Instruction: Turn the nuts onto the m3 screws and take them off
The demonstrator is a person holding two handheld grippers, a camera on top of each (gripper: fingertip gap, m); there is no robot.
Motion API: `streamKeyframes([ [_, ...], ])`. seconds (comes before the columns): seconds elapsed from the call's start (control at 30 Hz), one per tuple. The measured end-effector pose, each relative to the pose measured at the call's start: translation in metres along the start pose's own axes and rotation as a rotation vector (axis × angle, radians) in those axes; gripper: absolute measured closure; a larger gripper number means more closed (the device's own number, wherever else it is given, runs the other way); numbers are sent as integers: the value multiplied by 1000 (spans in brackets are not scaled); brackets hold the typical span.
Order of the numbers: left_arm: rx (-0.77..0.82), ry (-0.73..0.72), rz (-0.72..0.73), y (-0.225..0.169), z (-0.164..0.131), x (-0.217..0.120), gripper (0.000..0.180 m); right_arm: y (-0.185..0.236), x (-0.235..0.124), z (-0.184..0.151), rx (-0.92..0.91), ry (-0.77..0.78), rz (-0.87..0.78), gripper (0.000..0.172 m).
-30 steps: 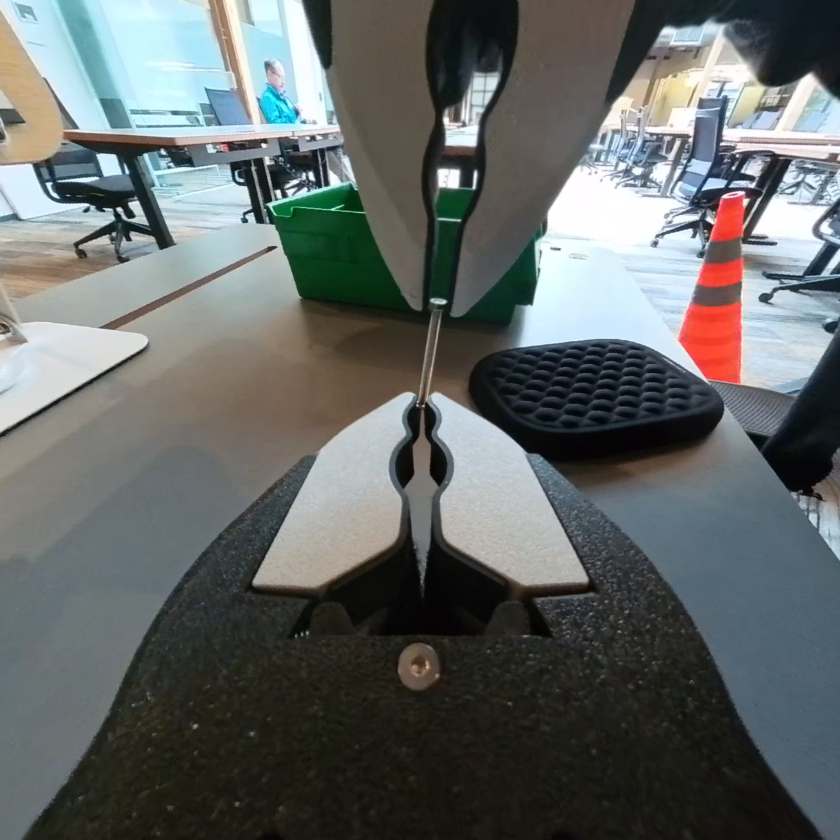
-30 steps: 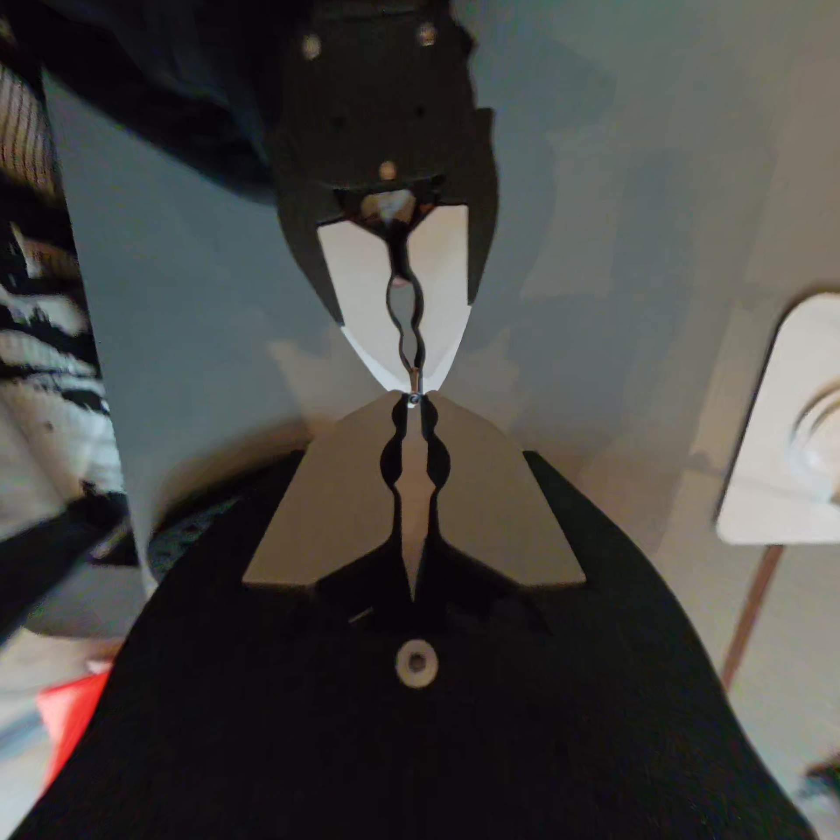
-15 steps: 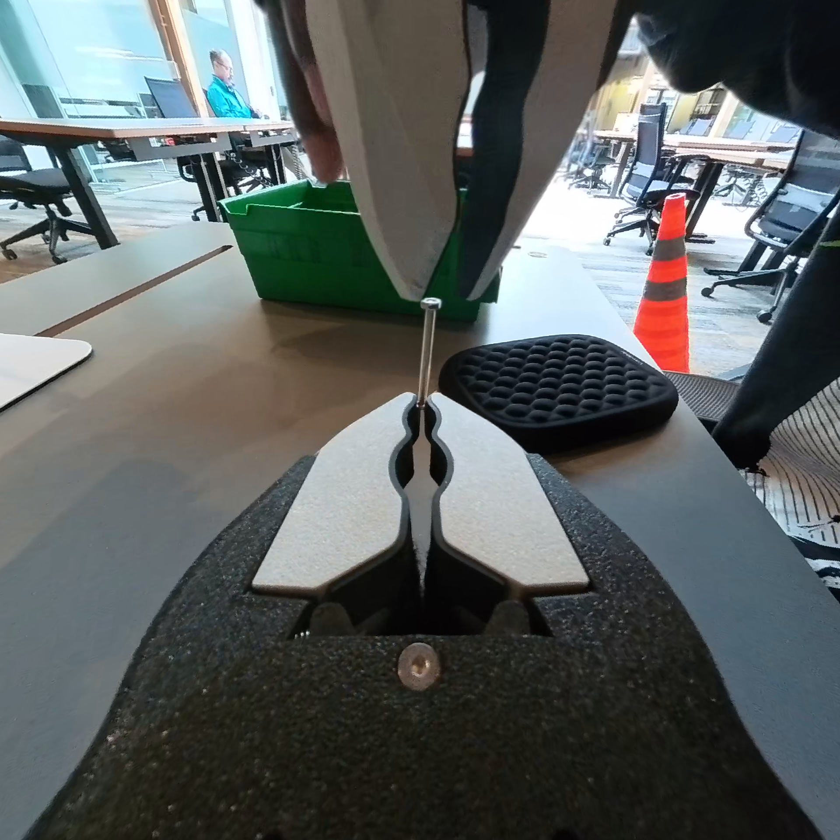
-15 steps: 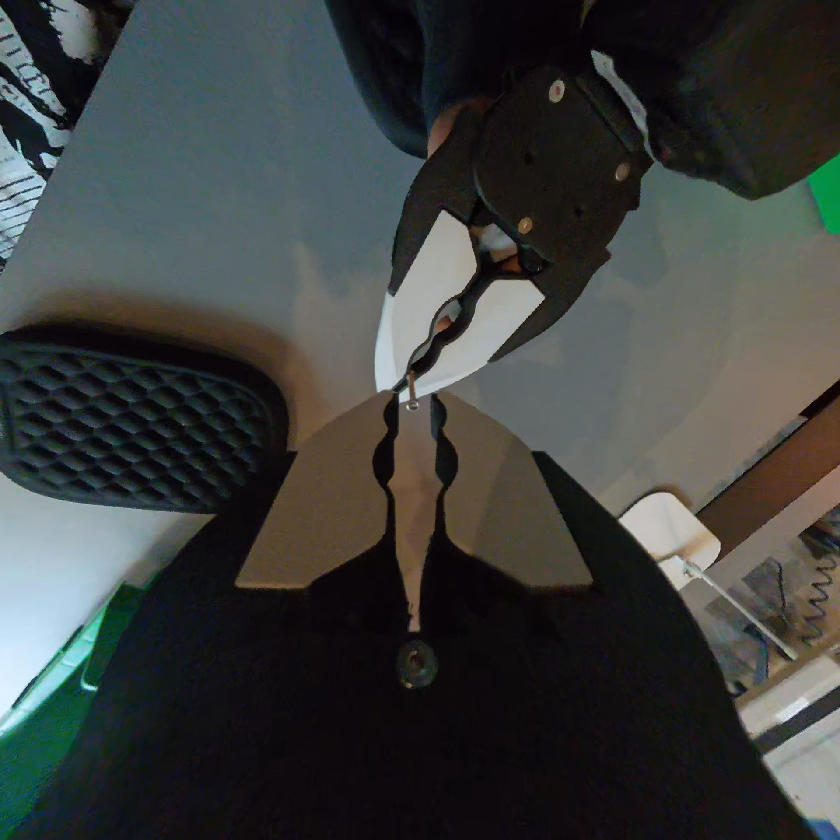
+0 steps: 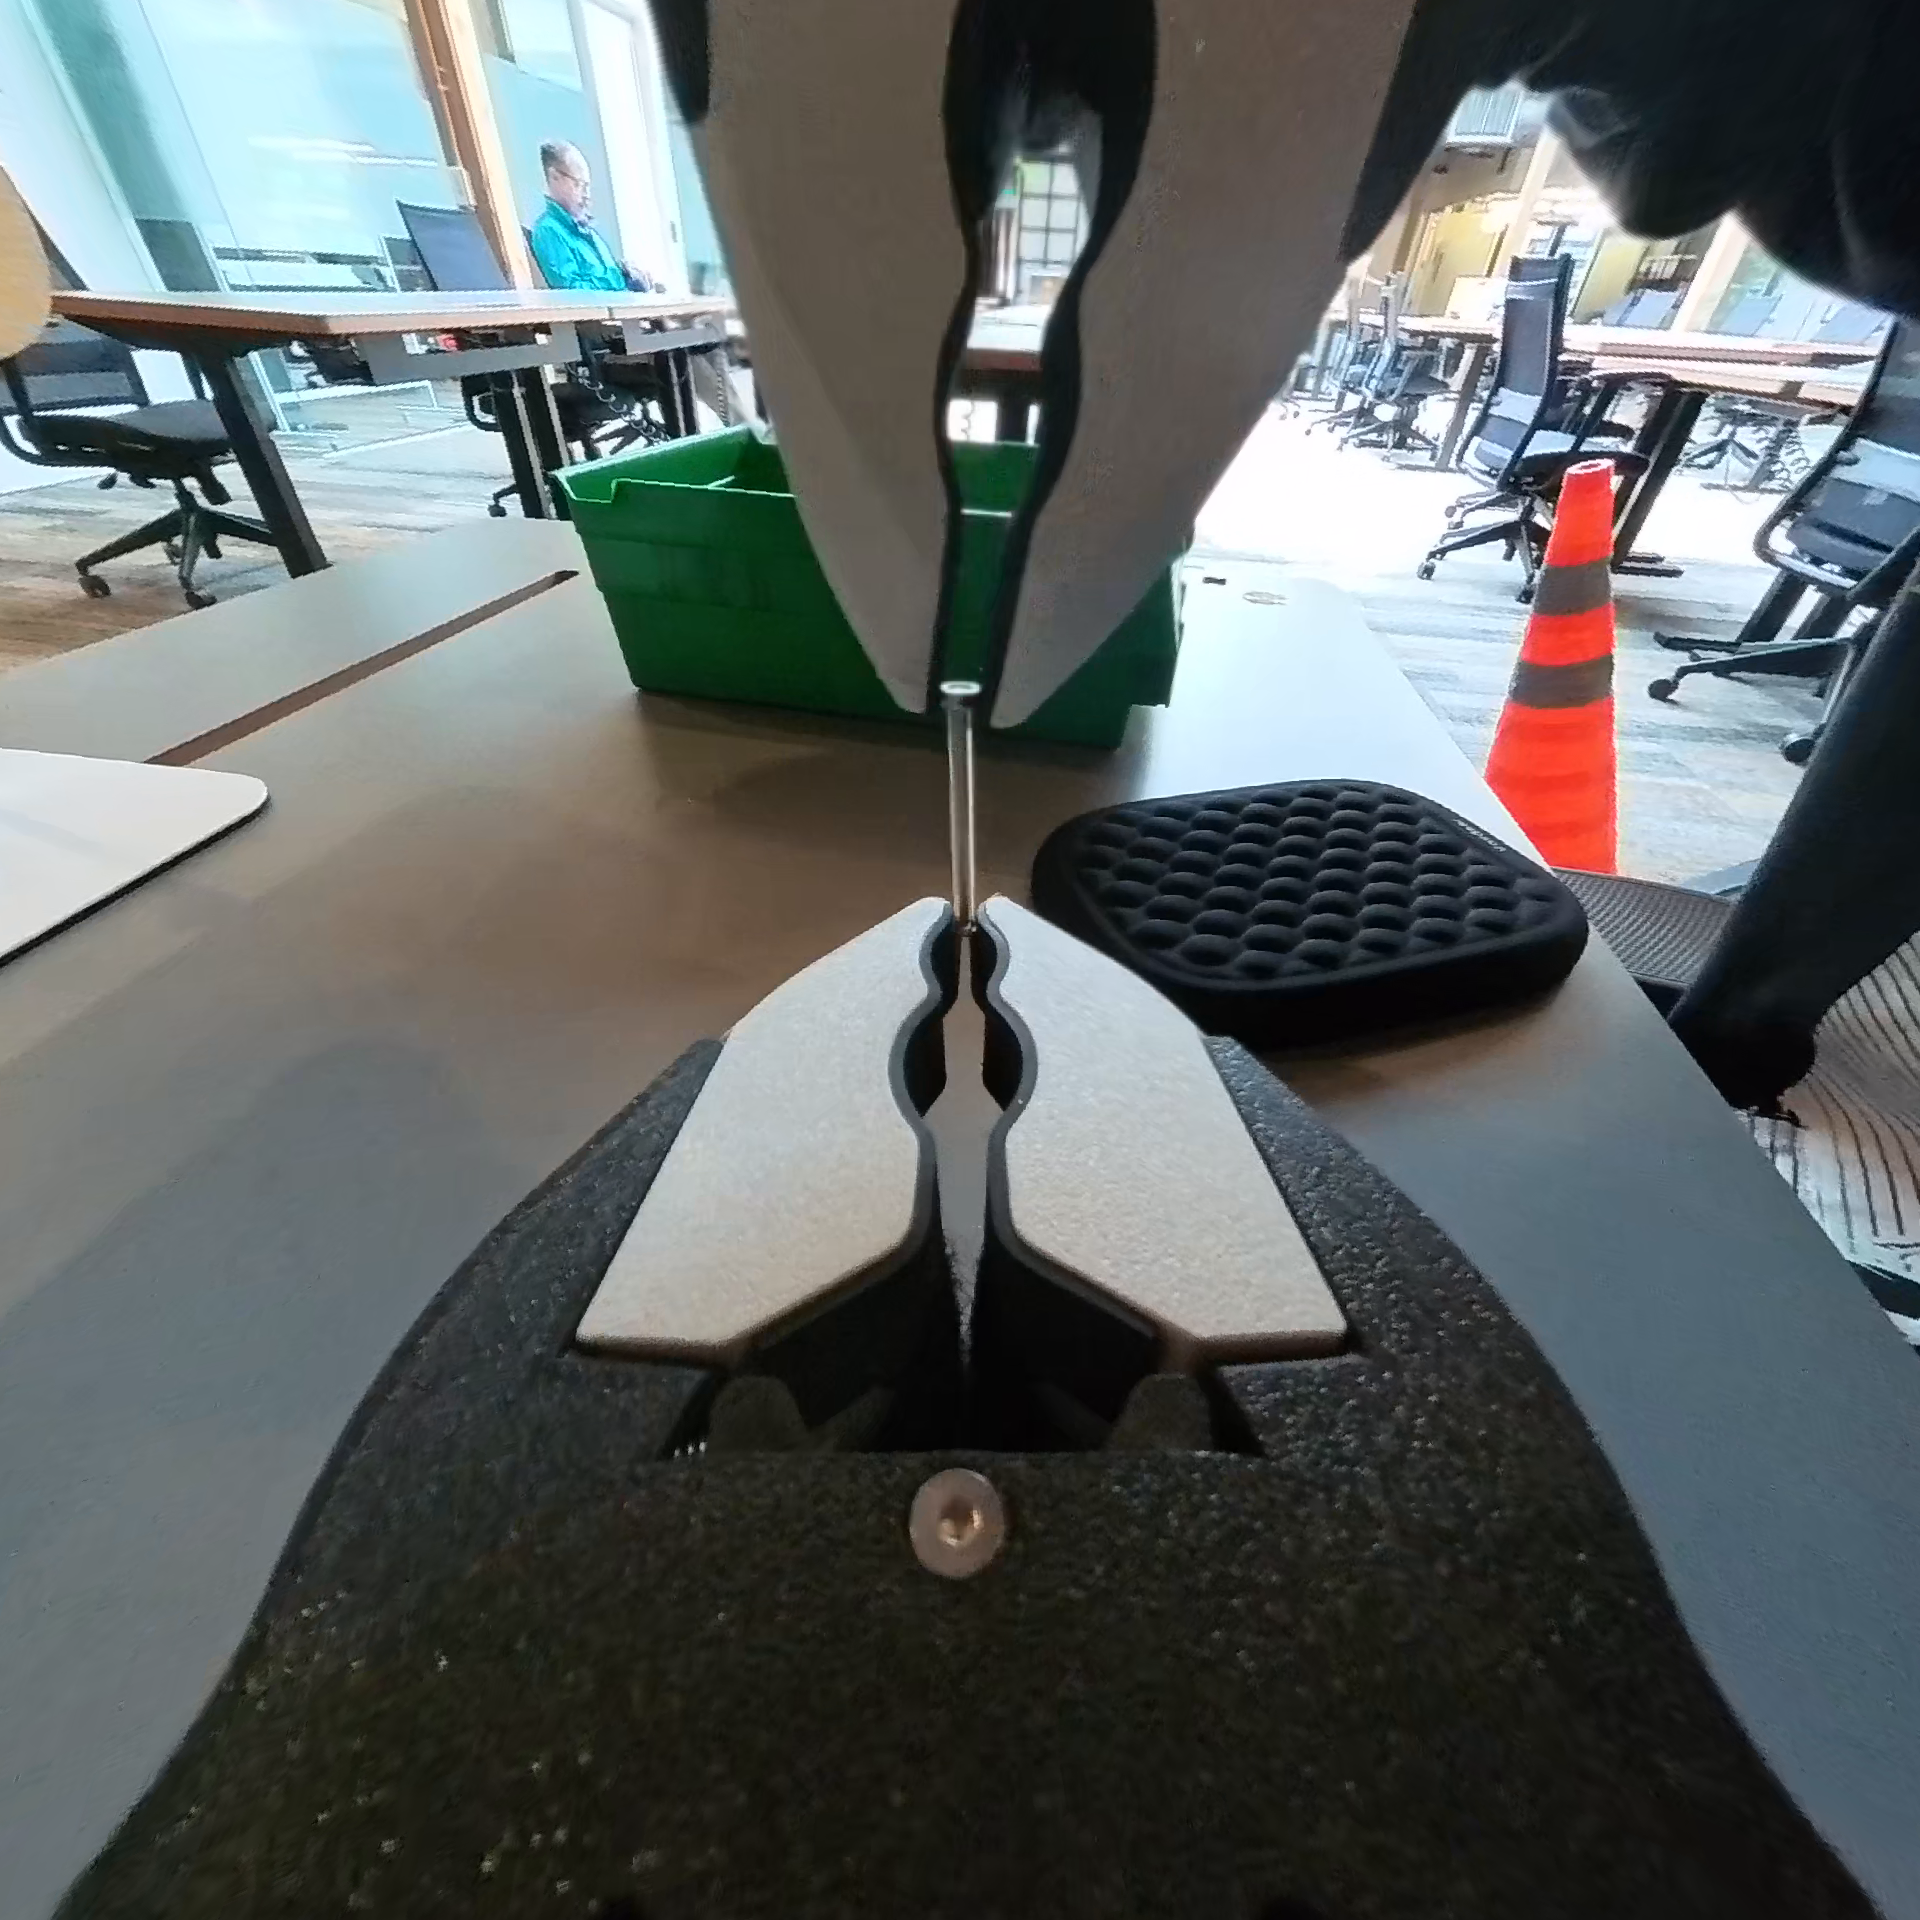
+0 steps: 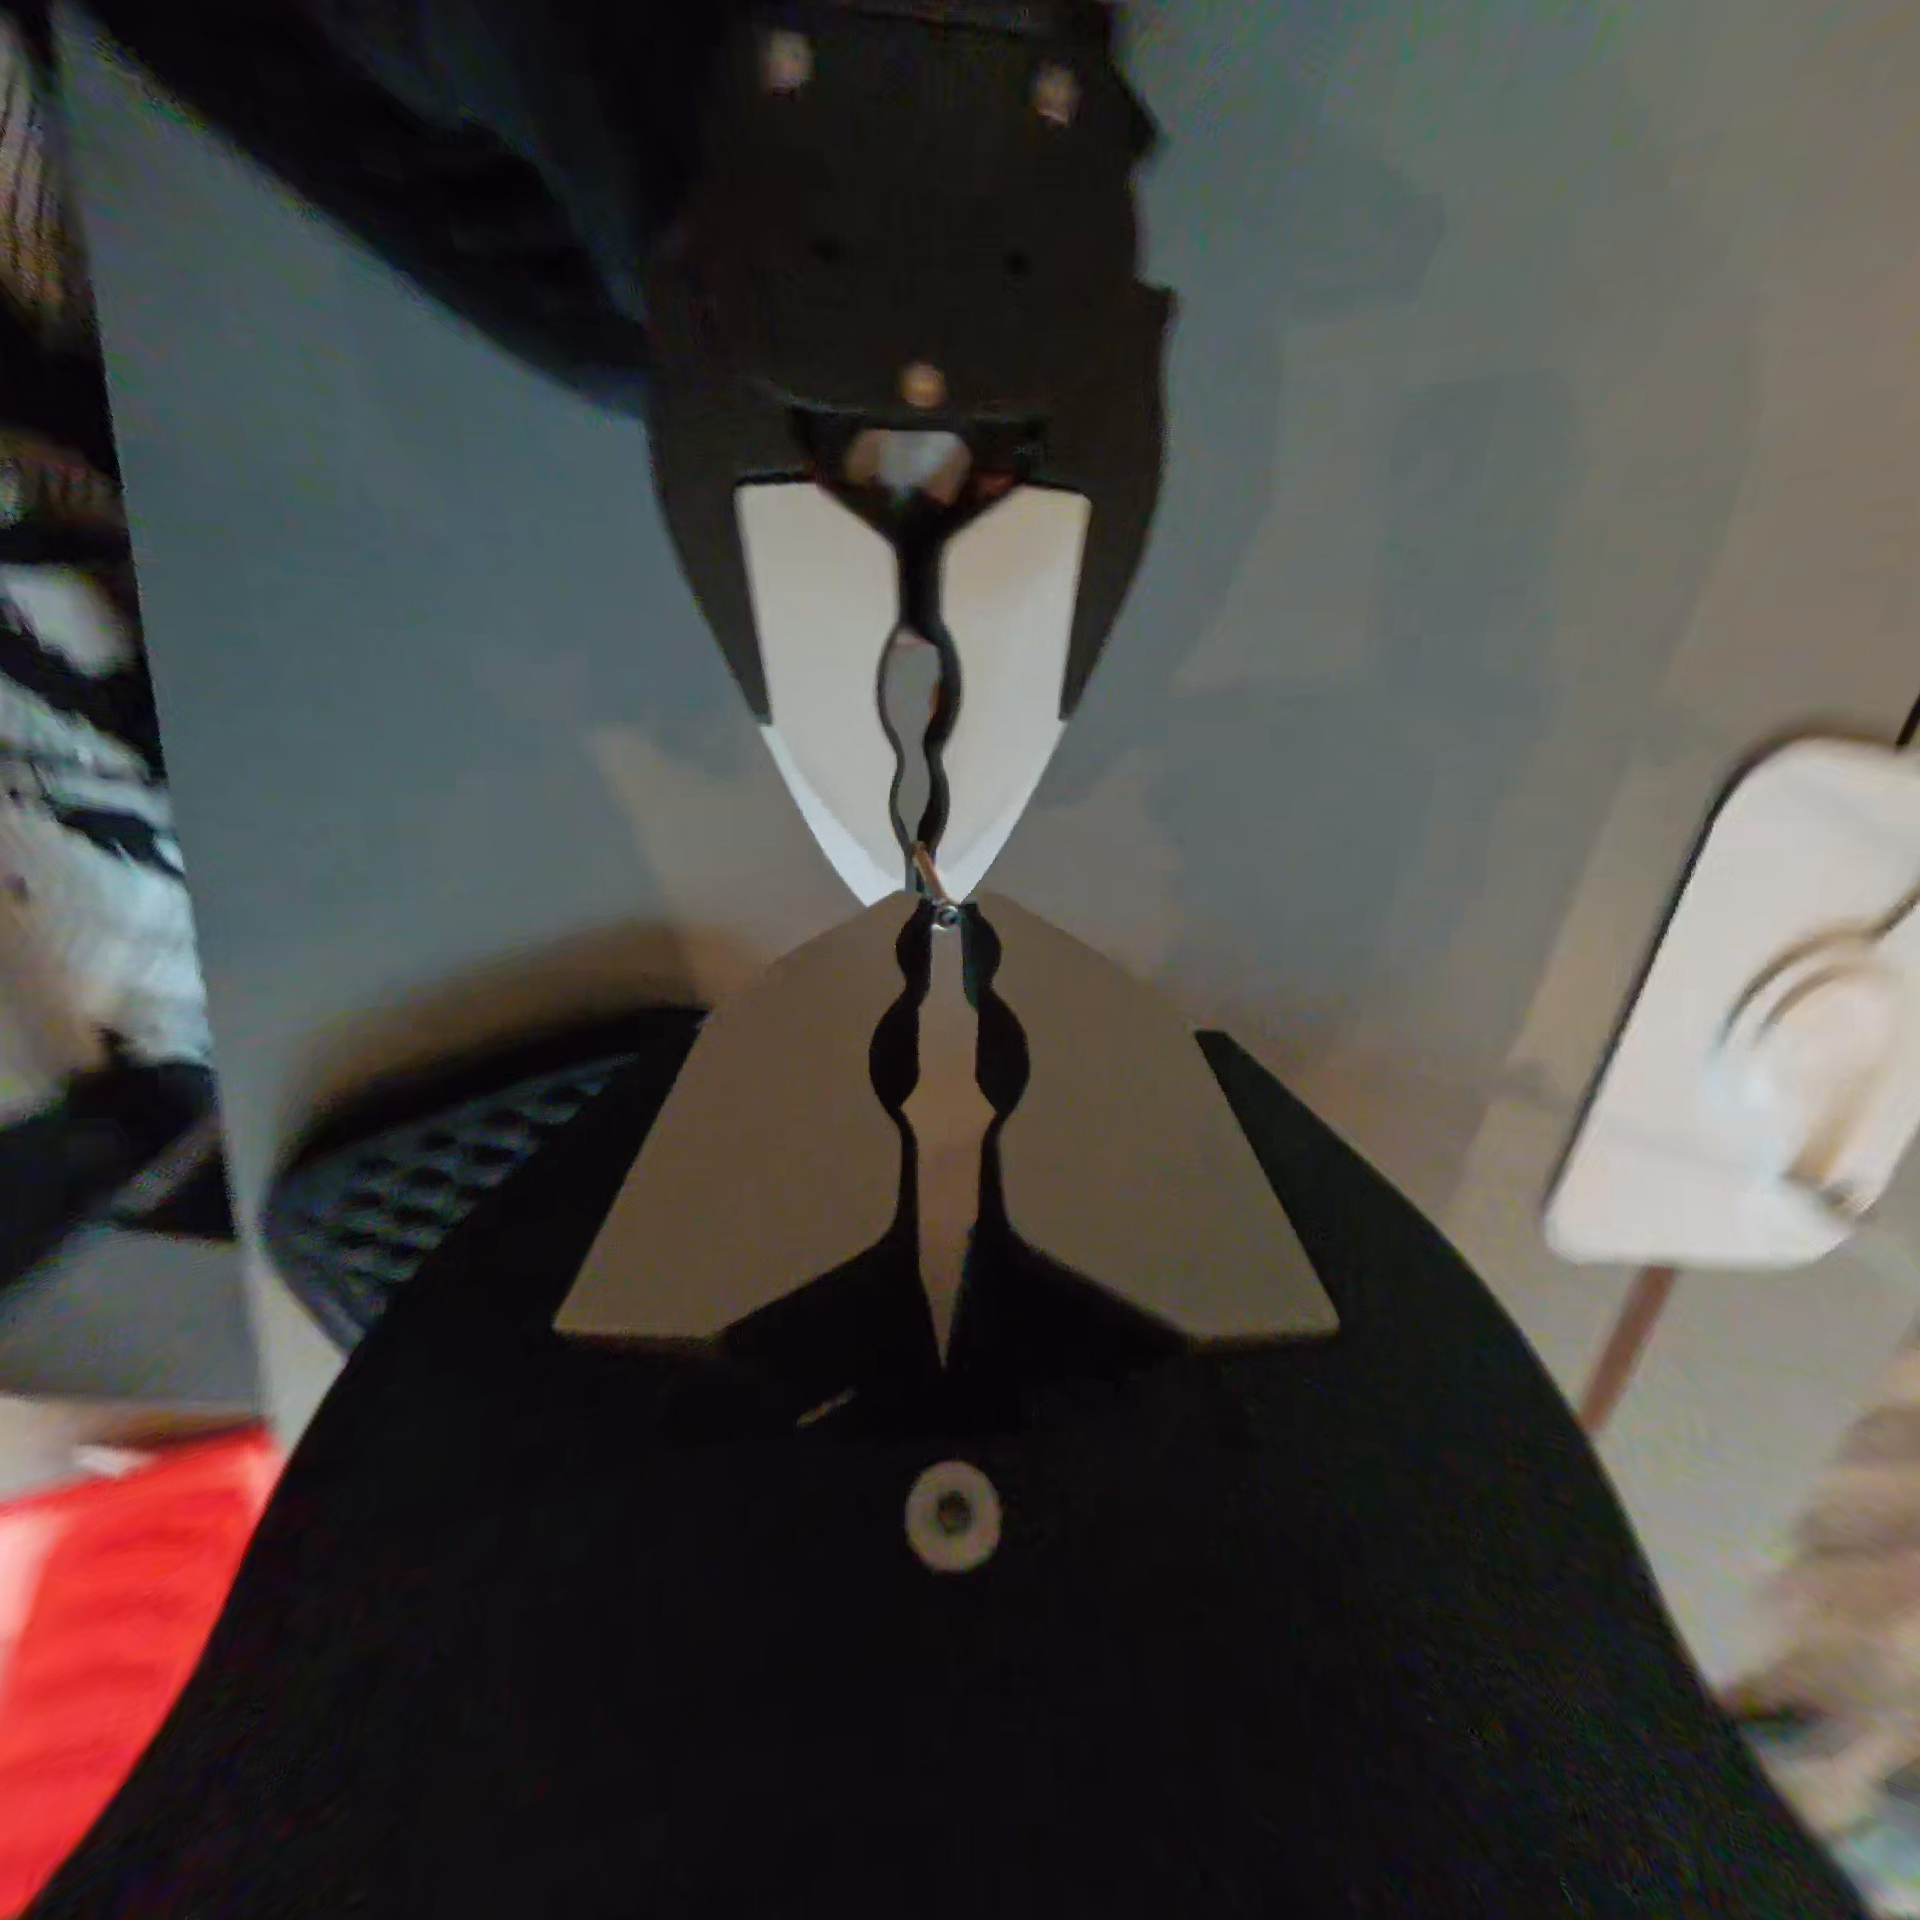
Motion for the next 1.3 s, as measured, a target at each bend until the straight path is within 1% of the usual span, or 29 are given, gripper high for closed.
streamKeyframes([
  [0.07, 1, 0, -3, 0, 0, 0, 180, 1, 0, -2, 175, 3, -15, 167],
  [0.1, 1, -1, -8, -1, 0, 0, 180, 1, -1, -3, 206, -4, -16, 166],
  [0.13, 0, -1, -13, -1, 0, 1, 180, 3, -2, -3, 189, -6, -11, 163],
  [0.2, 3, -1, -22, -2, 0, 1, 180, 5, -7, -1, 51, -20, 0, 158],
  [0.27, 3, -2, -27, -3, 0, 1, 180, 7, -12, 4, -146, -51, 6, 153],
  [0.33, 3, -2, -32, -3, 0, 1, 180, 8, -14, 3, -333, -27, 19, 148],
  [0.4, 4, -3, -38, -4, 0, 1, 180, 8, -11, 2, -460, -3, 47, 149],
  [0.5, 3, -3, -42, -4, 0, 1, 180, 5, -4, 2, -542, 15, 65, 157],
  [0.63, 3, -3, -47, -4, 0, 1, 180, 4, 0, 2, -567, 13, 88, 164],
  [0.7, 3, -3, -44, -4, 0, 1, 180, 2, 1, 1, -531, 28, 70, 166],
  [0.77, -2, -8, -37, -3, 1, 1, 180, 1, 0, 0, -422, 33, 61, 167],
  [0.87, 4, -10, -30, -3, 1, 1, 180, 3, 0, 1, -188, 33, 36, 167],
  [0.97, 9, -6, -28, -3, 1, 1, 180, 3, 0, -2, 112, 48, -2, 167],
  [1.03, 12, -5, -33, -4, 1, 1, 180, 4, 0, -1, 227, 14, 3, 167],
  [1.07, 12, -7, -36, -4, 1, 1, 180, 5, -1, 0, 239, 0, 12, 160],
  [1.1, 12, -6, -40, -5, 1, 1, 180, 6, -4, 1, 202, -9, 19, 151],
  [1.13, 12, -9, -43, -5, 1, 1, 180, 4, -7, 1, 127, -18, 7, 147],
  [1.23, 10, -13, -56, -6, 1, 1, 180, 6, -17, 2, -232, -47, 6, 144],
  [1.3, 12, -12, -63, -7, 1, 1, 180, 10, -18, -3, -456, -27, 38, 144],
])
Point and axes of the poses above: each gripper's, where its closed fingertips meet, x out along the fingers, z out of its top, y = z × x across the jaws, the point moved 4 cm from there along -x, back along the fingers, and after that the axes turned 3 degrees about -x, right-handed, at the moved point
